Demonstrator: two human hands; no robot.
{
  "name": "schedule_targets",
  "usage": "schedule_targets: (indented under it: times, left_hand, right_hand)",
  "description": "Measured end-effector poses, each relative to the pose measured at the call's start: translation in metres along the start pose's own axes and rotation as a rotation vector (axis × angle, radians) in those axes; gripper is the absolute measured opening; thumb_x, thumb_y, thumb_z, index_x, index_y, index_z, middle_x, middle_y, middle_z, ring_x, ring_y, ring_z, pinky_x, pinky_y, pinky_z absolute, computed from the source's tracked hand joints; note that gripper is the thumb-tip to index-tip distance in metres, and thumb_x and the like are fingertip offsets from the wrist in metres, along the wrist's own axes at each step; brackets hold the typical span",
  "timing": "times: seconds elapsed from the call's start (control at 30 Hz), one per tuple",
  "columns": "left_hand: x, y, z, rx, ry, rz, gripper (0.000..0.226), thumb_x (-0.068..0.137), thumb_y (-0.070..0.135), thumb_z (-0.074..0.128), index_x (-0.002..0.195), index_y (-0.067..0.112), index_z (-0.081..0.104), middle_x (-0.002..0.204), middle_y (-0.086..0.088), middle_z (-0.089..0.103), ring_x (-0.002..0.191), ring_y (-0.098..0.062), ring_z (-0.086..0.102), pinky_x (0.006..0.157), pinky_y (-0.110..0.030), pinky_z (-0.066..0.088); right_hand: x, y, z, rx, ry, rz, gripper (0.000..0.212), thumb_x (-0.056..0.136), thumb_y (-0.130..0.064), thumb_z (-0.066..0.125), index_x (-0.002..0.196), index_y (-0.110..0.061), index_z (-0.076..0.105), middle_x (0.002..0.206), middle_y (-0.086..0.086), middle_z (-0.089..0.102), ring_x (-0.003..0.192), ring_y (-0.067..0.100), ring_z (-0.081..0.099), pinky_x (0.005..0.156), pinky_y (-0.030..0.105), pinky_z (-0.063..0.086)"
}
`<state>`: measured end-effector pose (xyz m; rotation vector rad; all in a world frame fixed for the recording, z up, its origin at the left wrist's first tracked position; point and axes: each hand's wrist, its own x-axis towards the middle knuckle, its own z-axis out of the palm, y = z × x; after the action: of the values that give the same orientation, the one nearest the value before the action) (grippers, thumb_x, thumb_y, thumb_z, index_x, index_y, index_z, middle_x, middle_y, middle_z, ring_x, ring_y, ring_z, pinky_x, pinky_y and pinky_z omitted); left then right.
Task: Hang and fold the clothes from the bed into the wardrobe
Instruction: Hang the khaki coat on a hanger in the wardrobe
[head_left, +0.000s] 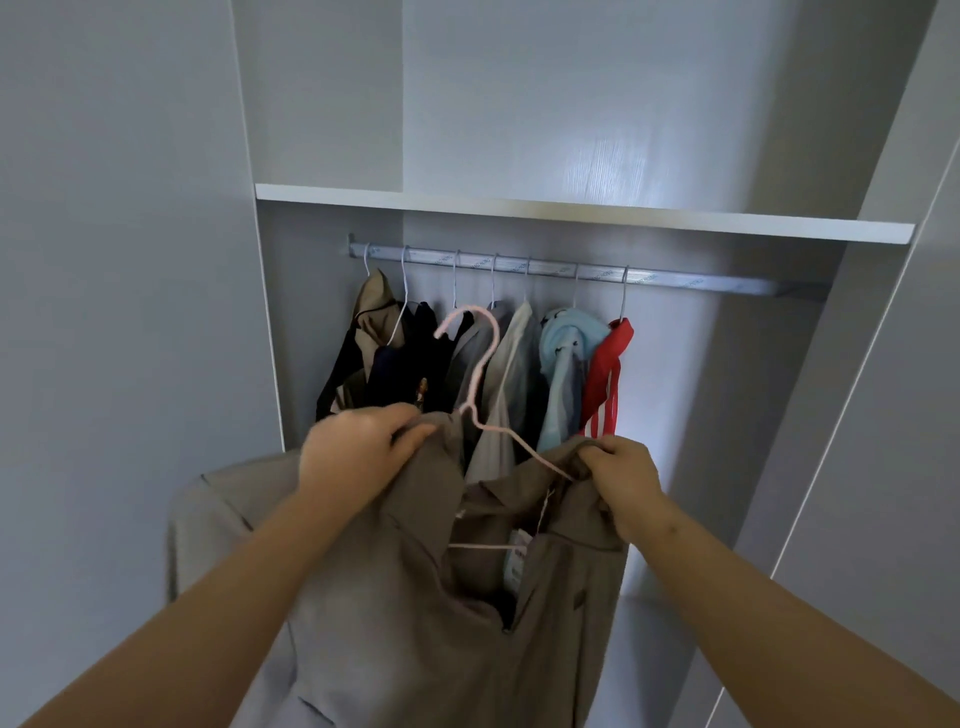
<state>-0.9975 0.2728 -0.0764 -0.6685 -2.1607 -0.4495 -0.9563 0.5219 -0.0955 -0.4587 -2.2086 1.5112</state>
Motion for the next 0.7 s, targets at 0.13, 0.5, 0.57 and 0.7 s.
schedule_targets:
  times: [0.13, 0.5, 0.57, 0.7]
  left_hand:
    - [-0.004, 0.016, 0.015, -0.156, -0.114, -0.005, 0.019, 0.088, 0.033, 0.061, 0.089, 0.016, 0.071, 0.068, -0.002, 0.067, 0.061, -0.017, 0.061, 0.053, -0.025, 0.041]
    - [0.008, 0.003, 0.004, -0.464, 0.02, -0.349, 0.011, 0.085, 0.029, 0.064, 0.09, 0.023, 0.072, 0.067, 0.017, 0.059, 0.067, 0.001, 0.054, 0.065, -0.025, 0.045]
    - [0.012, 0.002, 0.004, -0.466, 0.028, -0.36, 0.01, 0.086, 0.03, 0.064, 0.089, 0.025, 0.072, 0.065, 0.019, 0.058, 0.066, 0.001, 0.054, 0.061, -0.022, 0.043]
    - [0.011, 0.009, 0.005, -0.477, -0.043, -0.277, 0.009, 0.085, 0.028, 0.064, 0.09, 0.026, 0.072, 0.066, 0.019, 0.06, 0.066, 0.002, 0.056, 0.061, -0.016, 0.044]
  right_hand:
    - [-0.013, -0.023, 0.015, 0.102, -0.06, -0.06, 0.025, 0.091, -0.007, 0.051, 0.069, -0.013, 0.061, 0.058, 0.003, 0.051, 0.046, 0.013, 0.048, 0.038, 0.016, 0.043]
    - [-0.011, -0.028, -0.023, -0.495, 0.255, -0.335, 0.031, 0.097, -0.028, 0.042, 0.123, -0.02, 0.057, 0.13, -0.001, 0.055, 0.123, 0.021, 0.043, 0.104, 0.037, 0.028]
    - [-0.009, -0.026, -0.022, -0.567, 0.253, -0.31, 0.034, 0.098, -0.035, 0.038, 0.117, -0.018, 0.06, 0.122, 0.001, 0.06, 0.116, 0.021, 0.048, 0.102, 0.036, 0.03]
    - [-0.007, -0.031, -0.019, -0.319, 0.118, -0.382, 0.027, 0.099, -0.024, 0.042, 0.101, -0.009, 0.064, 0.088, -0.001, 0.06, 0.077, 0.004, 0.052, 0.067, 0.002, 0.036]
